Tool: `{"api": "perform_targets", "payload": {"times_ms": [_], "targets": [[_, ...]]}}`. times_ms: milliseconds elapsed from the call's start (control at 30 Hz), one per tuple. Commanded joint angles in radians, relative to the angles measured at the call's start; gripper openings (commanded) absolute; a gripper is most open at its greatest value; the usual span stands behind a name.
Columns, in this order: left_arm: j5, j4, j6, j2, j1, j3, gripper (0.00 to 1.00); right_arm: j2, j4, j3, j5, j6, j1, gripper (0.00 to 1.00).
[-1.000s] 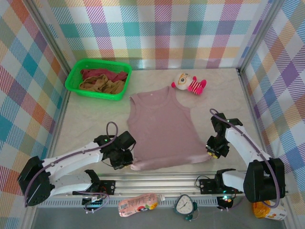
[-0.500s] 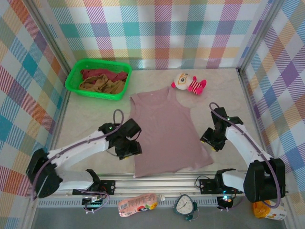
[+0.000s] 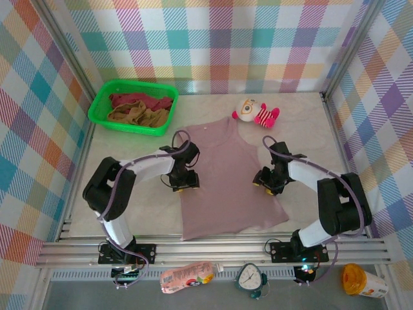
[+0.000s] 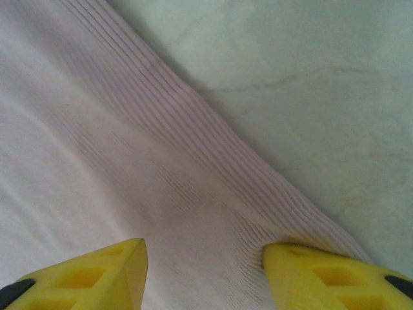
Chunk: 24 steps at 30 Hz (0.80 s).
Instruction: Fold and stack the tank tops
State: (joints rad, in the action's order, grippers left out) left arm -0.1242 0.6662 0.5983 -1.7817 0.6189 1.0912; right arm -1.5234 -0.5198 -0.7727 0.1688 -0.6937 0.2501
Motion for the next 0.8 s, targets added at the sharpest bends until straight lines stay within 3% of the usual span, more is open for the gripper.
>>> {"api": "perform_targets", "payload": {"times_ms": [0, 167, 400, 567, 767], "targets": [[-0.033, -0.025, -0.038, -0.030, 0.002, 0.022, 0.54, -0.088, 0.058, -0.034, -0.060, 0.074, 0.002, 0.53], [-0.055, 0.031, -0.036, -0.032, 0.013, 0.074, 0.56, -0.186, 0.006, -0.133, -0.092, 0.138, -0.026, 0.54], [0.033, 0.198, -0.173, -0.052, 0.007, 0.329, 0.64, -0.307, -0.073, -0.323, -0.127, 0.196, -0.037, 0.55], [0.058, 0.183, -0.264, -0.198, -0.078, 0.497, 0.64, -0.231, -0.065, -0.334, -0.094, 0.195, -0.037, 0.58], [0.079, 0.163, -0.360, -0.383, -0.164, 0.663, 0.63, -0.013, -0.069, -0.172, -0.018, 0.037, -0.022, 0.59]]}}
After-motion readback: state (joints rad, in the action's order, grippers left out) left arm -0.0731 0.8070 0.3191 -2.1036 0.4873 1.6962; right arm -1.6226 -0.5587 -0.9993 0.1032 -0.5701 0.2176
